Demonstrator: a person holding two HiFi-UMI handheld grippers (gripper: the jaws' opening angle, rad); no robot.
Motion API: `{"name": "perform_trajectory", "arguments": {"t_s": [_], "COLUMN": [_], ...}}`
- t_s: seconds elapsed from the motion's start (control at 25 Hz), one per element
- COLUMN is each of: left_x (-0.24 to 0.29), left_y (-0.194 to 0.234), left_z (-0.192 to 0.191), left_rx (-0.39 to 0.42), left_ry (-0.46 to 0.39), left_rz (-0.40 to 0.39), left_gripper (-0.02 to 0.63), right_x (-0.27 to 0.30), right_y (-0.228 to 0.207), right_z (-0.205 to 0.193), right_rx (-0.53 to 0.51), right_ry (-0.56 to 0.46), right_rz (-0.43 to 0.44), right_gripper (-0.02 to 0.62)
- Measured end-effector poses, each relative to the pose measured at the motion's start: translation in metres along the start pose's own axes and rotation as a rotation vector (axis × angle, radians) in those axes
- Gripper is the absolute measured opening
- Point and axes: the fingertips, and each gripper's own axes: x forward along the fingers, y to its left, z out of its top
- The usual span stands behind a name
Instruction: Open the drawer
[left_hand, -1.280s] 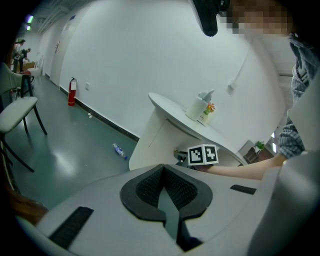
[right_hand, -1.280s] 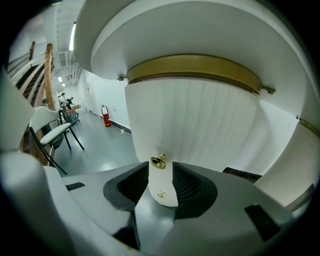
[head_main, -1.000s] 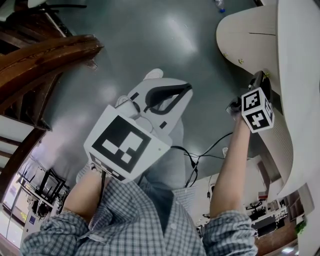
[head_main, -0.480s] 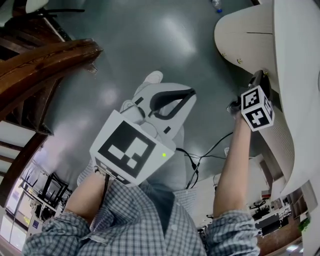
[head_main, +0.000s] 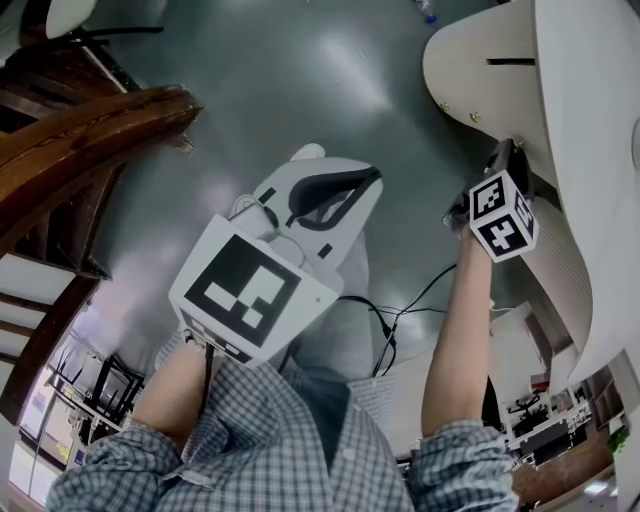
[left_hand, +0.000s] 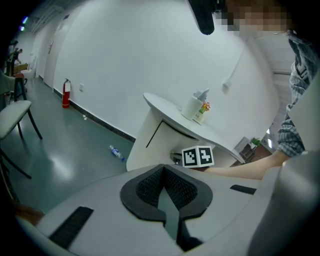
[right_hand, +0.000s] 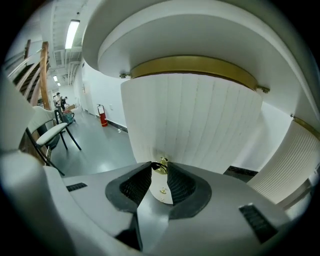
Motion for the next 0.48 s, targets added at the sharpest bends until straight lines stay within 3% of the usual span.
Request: {"name": "perform_trajectory", "arguments": {"t_s": [0.48], "left_x": [-0.002], "left_y": [-0.006], "left_z": [0.005], "left_rx": [0.043], "left_ry": [0.012], "left_rz": [-0.036], "left_gripper": [0.005], "right_x": [-0.038], "right_y": [0.029], "right_z": [-0.039], "right_rx": [0.023], "right_ry": [0.049], "right_rz": [0.032], "right_gripper": [0.094]}}
